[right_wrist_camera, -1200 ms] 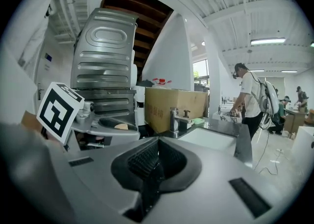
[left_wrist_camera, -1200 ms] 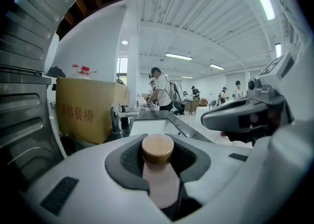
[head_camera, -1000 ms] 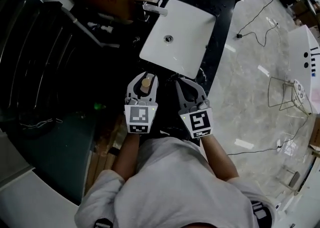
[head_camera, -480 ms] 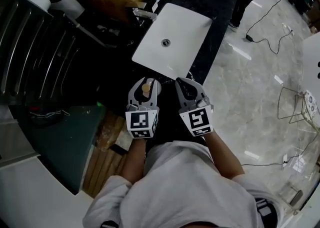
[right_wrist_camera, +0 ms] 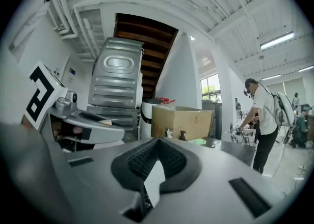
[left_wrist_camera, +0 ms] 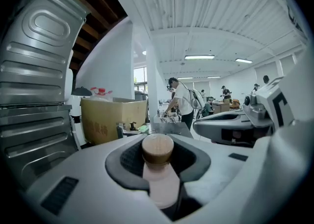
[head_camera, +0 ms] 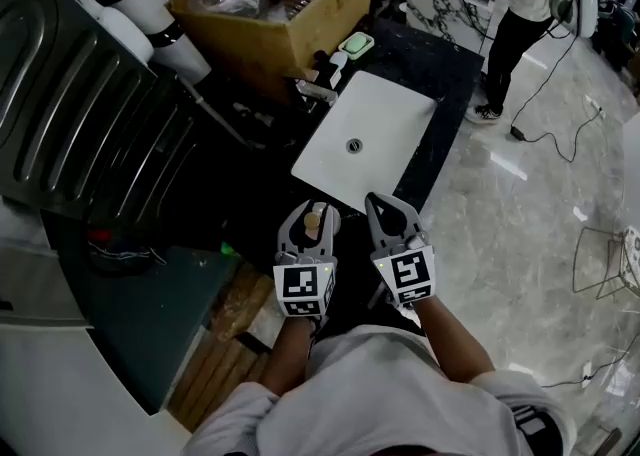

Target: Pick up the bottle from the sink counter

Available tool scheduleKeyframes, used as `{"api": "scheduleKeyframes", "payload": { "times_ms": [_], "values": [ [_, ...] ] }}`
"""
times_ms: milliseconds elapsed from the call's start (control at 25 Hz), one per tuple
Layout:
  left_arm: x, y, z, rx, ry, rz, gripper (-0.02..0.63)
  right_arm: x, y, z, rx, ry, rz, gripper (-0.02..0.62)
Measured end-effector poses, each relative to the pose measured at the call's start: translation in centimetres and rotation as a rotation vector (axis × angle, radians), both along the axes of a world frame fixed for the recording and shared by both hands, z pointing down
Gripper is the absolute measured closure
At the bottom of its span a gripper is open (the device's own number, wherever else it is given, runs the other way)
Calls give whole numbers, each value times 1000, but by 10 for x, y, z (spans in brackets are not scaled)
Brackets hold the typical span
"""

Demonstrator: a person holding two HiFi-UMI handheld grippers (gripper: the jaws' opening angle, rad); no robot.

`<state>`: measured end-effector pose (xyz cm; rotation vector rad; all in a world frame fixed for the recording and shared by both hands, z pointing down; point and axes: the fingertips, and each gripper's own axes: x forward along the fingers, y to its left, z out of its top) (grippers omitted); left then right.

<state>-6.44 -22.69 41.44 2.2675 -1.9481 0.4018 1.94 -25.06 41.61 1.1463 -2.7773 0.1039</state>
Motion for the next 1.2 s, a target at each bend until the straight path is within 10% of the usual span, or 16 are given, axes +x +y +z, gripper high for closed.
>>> {"api": "scheduleKeyframes", "payload": {
  "times_ms": [1200],
  "values": [
    [-29,-4,-53,109,35,65,486,-48,4,-63,110,7,35,586]
  ]
}}
